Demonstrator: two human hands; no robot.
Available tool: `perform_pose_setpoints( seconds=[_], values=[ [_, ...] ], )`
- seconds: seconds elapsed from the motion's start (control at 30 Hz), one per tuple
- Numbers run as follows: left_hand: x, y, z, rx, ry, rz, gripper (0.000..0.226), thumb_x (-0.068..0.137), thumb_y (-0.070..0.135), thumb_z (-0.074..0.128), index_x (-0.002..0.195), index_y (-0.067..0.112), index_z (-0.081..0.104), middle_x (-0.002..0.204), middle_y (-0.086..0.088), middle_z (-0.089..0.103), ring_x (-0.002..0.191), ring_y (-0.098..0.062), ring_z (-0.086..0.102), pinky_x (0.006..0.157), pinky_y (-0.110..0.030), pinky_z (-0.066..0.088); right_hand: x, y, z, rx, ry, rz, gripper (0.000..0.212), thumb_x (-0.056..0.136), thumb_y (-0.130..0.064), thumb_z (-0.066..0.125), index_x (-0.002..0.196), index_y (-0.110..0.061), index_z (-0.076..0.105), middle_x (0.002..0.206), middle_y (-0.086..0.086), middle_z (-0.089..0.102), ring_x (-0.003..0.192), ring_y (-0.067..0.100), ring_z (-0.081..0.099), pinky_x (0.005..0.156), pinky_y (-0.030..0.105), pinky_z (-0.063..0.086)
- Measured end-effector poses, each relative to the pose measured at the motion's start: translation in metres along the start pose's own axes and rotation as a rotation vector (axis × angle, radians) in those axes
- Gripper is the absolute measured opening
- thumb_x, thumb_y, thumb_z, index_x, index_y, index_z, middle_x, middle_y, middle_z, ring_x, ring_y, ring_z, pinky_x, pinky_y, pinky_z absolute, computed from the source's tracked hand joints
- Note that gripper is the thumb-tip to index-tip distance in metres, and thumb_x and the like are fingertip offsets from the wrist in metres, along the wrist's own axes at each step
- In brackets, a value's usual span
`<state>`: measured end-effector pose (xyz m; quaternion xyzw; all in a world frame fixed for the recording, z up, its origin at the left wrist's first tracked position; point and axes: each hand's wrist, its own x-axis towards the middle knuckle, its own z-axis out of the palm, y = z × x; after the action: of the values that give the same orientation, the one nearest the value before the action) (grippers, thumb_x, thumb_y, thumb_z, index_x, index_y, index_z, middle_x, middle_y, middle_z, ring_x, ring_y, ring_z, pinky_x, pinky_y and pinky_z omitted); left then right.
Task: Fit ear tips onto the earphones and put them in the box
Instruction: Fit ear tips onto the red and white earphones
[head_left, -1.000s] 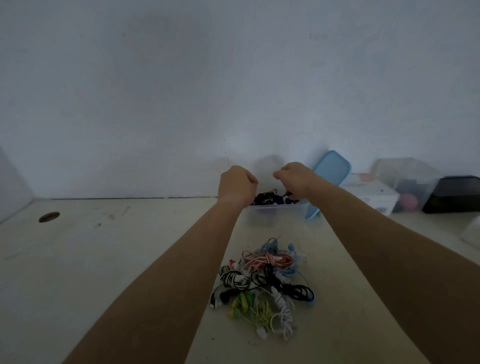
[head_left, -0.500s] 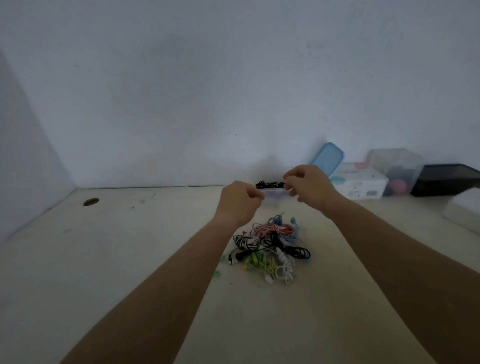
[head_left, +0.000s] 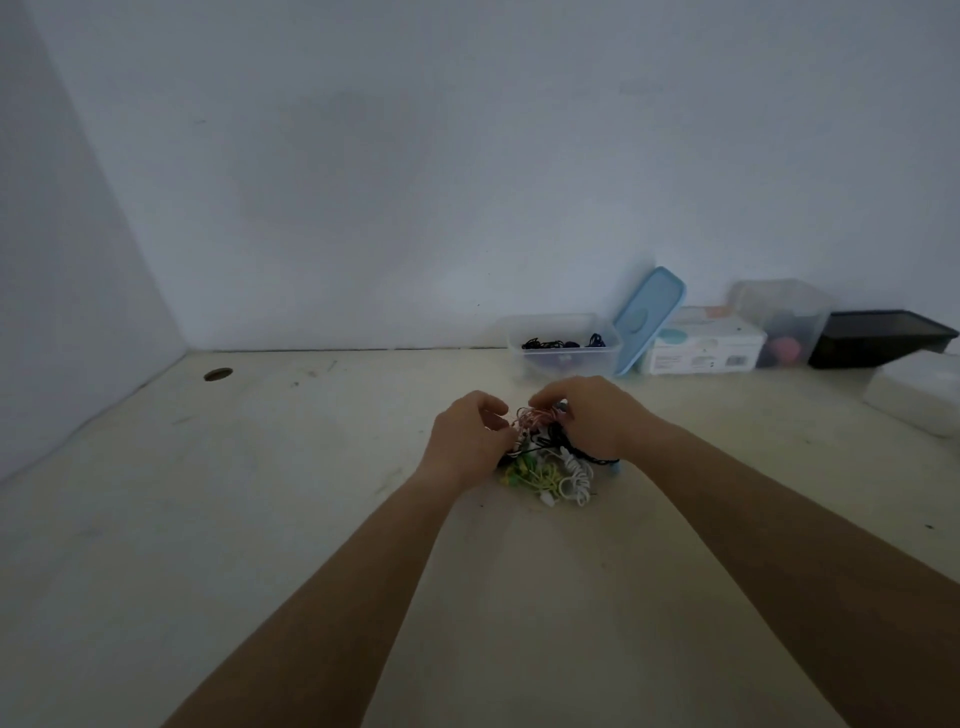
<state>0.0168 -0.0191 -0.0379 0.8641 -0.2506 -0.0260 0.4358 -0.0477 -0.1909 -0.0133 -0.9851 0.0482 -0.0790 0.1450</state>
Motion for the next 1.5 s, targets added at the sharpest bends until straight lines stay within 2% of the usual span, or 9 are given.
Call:
perform_pose_setpoints(
  seconds=[0.2, 0.43, 0.6, 0.73, 0.9, 1.0, 1.1, 1.33, 1.5],
  values=[
    [-0.002, -0.007, 0.000, -0.115, -0.010, 0.000, 0.035, 0.083, -0.005, 0.059, 0.112, 0.014, 0.066, 0.102, 0.001, 0.073, 0.086, -0.011, 0.067, 0.066, -0.012, 0.050, 0.002, 0.003, -0.008, -0.039, 0.028, -0.012, 0.036, 0.088, -0.004, 0.057, 0.118, -0.021, 0.068, 0.109, -0.003, 0.058, 0.100, 0.015, 0.054, 0.084, 0.028, 0.045],
    [0.004, -0.005, 0.007, -0.235, -0.038, -0.055, 0.034, 0.087, -0.009, 0.057, 0.116, 0.006, 0.065, 0.106, -0.008, 0.071, 0.099, -0.019, 0.067, 0.086, -0.026, 0.054, 0.004, 0.020, -0.017, 0.159, 0.135, 0.062, 0.019, 0.083, -0.005, 0.064, 0.094, -0.021, 0.065, 0.096, -0.003, 0.064, 0.092, 0.017, 0.061, 0.076, 0.024, 0.043],
    [0.003, -0.001, 0.010, -0.303, -0.055, -0.083, 0.032, 0.090, -0.008, 0.057, 0.119, 0.004, 0.064, 0.111, -0.011, 0.070, 0.102, -0.020, 0.067, 0.087, -0.024, 0.053, 0.005, 0.020, -0.028, 0.509, 0.228, 0.165, 0.012, 0.088, -0.017, 0.070, 0.092, -0.018, 0.059, 0.096, -0.003, 0.070, 0.087, 0.014, 0.066, 0.075, 0.029, 0.050],
    [0.003, 0.004, 0.013, -0.342, -0.089, -0.103, 0.035, 0.090, -0.007, 0.059, 0.123, 0.003, 0.063, 0.116, -0.011, 0.068, 0.102, -0.019, 0.065, 0.077, -0.016, 0.052, 0.007, 0.013, -0.042, 0.767, 0.302, 0.242, 0.012, 0.091, -0.008, 0.062, 0.100, -0.015, 0.057, 0.096, 0.004, 0.069, 0.081, 0.018, 0.066, 0.073, 0.034, 0.053],
    [0.003, 0.011, 0.012, -0.406, -0.078, -0.153, 0.034, 0.089, -0.004, 0.062, 0.121, 0.007, 0.063, 0.116, -0.012, 0.068, 0.103, -0.023, 0.066, 0.082, -0.029, 0.058, 0.008, 0.000, -0.052, 1.076, 0.264, 0.301, 0.011, 0.095, -0.005, 0.051, 0.097, -0.012, 0.059, 0.081, 0.008, 0.067, 0.066, 0.021, 0.067, 0.073, 0.041, 0.057],
    [-0.001, 0.013, 0.006, -0.449, -0.065, -0.164, 0.035, 0.089, -0.001, 0.063, 0.124, 0.007, 0.061, 0.117, -0.012, 0.067, 0.102, -0.023, 0.064, 0.084, -0.032, 0.057, 0.003, -0.009, -0.052, 1.247, 0.208, 0.292, 0.020, 0.093, -0.004, 0.042, 0.097, -0.006, 0.061, 0.078, 0.015, 0.066, 0.062, 0.028, 0.068, 0.056, 0.032, 0.053],
    [-0.009, 0.019, 0.000, -0.466, -0.073, -0.169, 0.038, 0.090, -0.005, 0.053, 0.125, 0.009, 0.060, 0.119, -0.009, 0.067, 0.107, -0.022, 0.064, 0.086, -0.031, 0.055, -0.005, -0.018, -0.051, 1.349, 0.107, 0.255, 0.025, 0.093, -0.005, 0.034, 0.098, -0.003, 0.058, 0.072, 0.016, 0.064, 0.058, 0.026, 0.062, 0.056, 0.032, 0.045],
    [-0.049, 0.040, -0.019, -1.033, -0.268, -0.354, 0.046, 0.084, -0.017, 0.037, 0.116, 0.005, 0.061, 0.108, -0.018, 0.069, 0.090, -0.032, 0.068, 0.083, -0.036, 0.059, -0.017, -0.041, -0.045, 1.435, -0.033, 0.227, 0.022, 0.089, -0.004, 0.032, 0.090, -0.003, 0.054, 0.074, 0.016, 0.062, 0.059, 0.027, 0.057, 0.062, 0.036, 0.044],
    [-0.069, 0.024, -0.034, -1.129, -0.285, -0.365, 0.038, 0.089, -0.010, 0.045, 0.121, 0.004, 0.060, 0.109, -0.019, 0.070, 0.083, -0.027, 0.068, 0.079, -0.032, 0.059, -0.027, -0.047, -0.033, 1.414, -0.038, 0.273, 0.024, 0.088, 0.000, 0.033, 0.094, -0.001, 0.056, 0.076, 0.017, 0.063, 0.058, 0.026, 0.059, 0.064, 0.037, 0.047]
  ],
)
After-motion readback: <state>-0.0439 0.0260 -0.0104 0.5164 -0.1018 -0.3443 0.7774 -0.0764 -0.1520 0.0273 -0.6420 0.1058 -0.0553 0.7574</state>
